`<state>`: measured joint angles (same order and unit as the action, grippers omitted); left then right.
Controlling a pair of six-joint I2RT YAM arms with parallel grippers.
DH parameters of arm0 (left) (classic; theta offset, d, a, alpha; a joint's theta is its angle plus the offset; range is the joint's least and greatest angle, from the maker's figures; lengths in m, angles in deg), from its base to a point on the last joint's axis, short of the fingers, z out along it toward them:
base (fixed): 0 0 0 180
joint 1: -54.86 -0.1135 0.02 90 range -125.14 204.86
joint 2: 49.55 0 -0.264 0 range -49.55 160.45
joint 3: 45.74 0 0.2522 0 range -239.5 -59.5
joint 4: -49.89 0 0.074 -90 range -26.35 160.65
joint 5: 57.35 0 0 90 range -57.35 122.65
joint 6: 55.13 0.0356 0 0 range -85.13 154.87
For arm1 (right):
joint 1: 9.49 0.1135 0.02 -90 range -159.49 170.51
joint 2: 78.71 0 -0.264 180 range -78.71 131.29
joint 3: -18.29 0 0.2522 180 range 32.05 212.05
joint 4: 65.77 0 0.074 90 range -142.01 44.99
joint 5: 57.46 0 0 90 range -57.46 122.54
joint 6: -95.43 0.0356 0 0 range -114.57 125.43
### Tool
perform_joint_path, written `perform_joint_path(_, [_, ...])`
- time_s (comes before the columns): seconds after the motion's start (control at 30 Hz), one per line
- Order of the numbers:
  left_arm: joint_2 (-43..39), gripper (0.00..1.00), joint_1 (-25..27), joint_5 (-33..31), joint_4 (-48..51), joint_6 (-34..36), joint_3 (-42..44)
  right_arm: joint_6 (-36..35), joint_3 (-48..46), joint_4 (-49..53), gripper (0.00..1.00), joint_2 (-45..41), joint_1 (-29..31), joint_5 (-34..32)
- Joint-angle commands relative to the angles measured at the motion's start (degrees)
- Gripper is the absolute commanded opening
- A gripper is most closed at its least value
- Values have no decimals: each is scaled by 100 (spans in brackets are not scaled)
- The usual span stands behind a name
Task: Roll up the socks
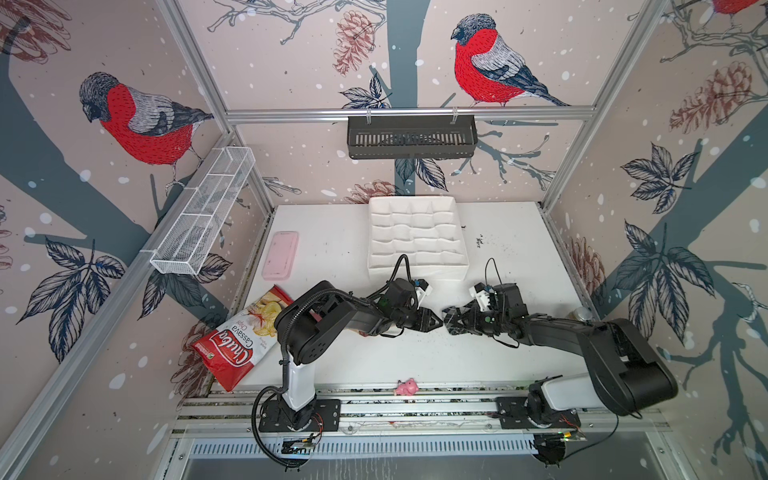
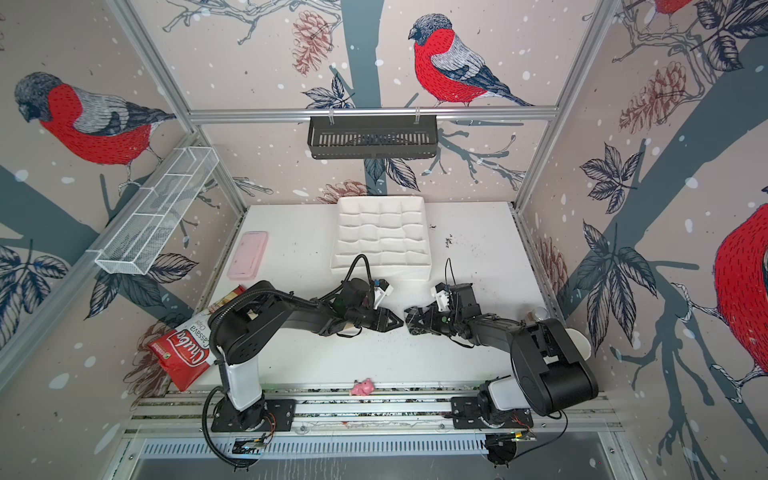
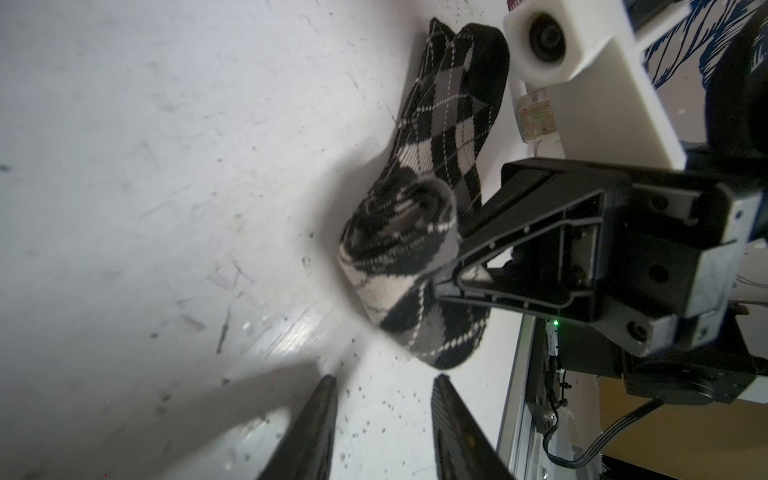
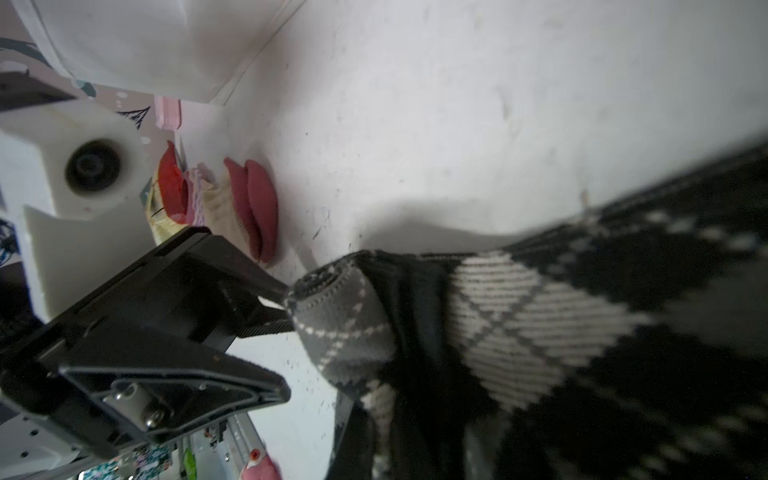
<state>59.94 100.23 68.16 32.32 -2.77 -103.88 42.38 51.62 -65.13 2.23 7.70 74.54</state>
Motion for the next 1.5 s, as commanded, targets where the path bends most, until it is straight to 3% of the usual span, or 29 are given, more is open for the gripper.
perform_joint_path(0.0, [47,40,-74,-119,-59,-263,160,614,-137,-233,3,-58,13,425])
perform_joint_path(0.23, [45,40,-177,-93,-416,-409,424,1191,-314,-809,3,-89,103,598])
perform_joint_path(0.63, [244,41,-118,62,-1102,-799,695,2785,-867,-2836,2,284,521,311])
perform_joint_path(1.1, [196,40,-72,176,-1757,-1128,1027,5120,-1294,-7042,1,2047,914,87])
perform_joint_path(1.27, [229,39,-72,233,-1941,-1222,1046,5208,-1254,-7327,1,2346,1129,-81])
perform_joint_path(1.47, [352,28,-72,349,-2073,-1295,916,5042,-1134,-6987,1,2328,1345,-183])
